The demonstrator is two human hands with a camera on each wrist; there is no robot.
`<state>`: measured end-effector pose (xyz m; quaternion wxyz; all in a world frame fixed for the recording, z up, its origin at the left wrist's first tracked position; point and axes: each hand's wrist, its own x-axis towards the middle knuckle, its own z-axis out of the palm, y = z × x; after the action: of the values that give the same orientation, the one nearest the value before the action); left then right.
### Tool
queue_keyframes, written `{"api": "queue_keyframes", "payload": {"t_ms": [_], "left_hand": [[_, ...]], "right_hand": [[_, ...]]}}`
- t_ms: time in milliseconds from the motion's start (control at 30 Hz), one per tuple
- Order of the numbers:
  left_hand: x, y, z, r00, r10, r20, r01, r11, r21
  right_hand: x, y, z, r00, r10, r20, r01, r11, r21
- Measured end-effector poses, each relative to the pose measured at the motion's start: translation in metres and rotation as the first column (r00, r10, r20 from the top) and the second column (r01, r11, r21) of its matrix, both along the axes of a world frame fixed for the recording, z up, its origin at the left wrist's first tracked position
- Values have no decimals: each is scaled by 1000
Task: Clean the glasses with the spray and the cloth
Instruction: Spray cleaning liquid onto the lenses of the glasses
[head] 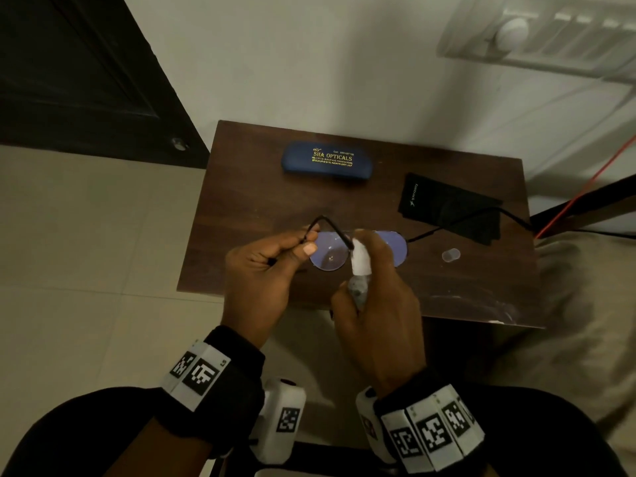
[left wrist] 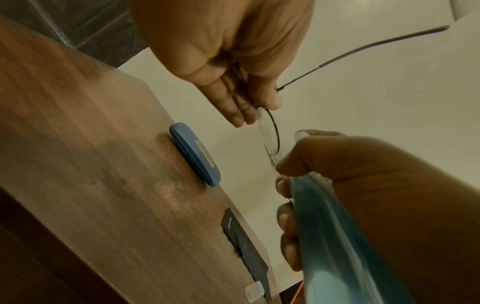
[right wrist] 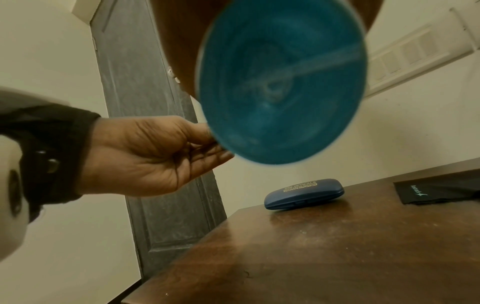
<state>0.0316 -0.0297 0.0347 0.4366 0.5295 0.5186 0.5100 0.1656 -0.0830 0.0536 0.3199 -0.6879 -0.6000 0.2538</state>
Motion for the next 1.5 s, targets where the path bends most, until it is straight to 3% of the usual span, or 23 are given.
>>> {"api": "queue_keyframes", "payload": {"t_ms": [233,800,1233,1500], "left_hand": [[-12,7,1,998,54,-8,-54,999,3],[-12,5,3,999,38,-24,-38,999,-12],[-11,6,-1,988,70,-137,-70,998,4],[-6,5,-10,968,91,-234,-78,995,63]], "right_hand": [[36,3,0,985,-152,76,152,988,2],[39,5,-12,995,-45,85,46,999,-18],[39,-2,-17,989,-95,-117,99,994,35],[45,2,-33,985,-141,-101,144,989,21]]}}
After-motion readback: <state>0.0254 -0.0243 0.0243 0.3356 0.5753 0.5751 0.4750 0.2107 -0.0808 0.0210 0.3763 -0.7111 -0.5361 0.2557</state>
